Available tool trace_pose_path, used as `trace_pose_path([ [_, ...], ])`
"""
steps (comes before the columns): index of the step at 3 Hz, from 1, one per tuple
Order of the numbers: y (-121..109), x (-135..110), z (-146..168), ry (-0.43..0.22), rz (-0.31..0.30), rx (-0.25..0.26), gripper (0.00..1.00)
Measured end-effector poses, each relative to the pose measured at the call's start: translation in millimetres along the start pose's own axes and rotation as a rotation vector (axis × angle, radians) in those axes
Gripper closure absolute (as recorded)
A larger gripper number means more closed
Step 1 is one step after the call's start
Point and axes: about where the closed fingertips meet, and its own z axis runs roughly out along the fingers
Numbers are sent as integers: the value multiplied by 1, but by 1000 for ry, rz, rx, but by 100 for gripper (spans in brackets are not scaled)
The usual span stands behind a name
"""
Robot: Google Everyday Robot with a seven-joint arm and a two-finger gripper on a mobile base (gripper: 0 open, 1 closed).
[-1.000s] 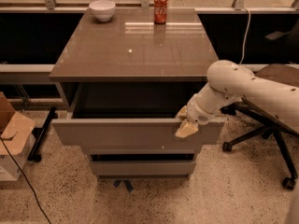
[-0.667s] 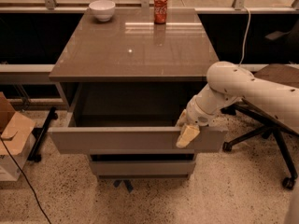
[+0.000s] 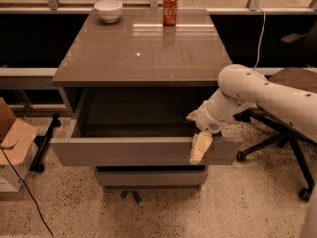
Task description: Open top drawer
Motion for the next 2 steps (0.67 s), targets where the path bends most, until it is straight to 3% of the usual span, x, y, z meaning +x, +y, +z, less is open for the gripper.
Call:
trace_pose_path([
  [1,1,0,1,6,-6,-6,0],
  [2,16,6,4,40,-3,-22,0],
])
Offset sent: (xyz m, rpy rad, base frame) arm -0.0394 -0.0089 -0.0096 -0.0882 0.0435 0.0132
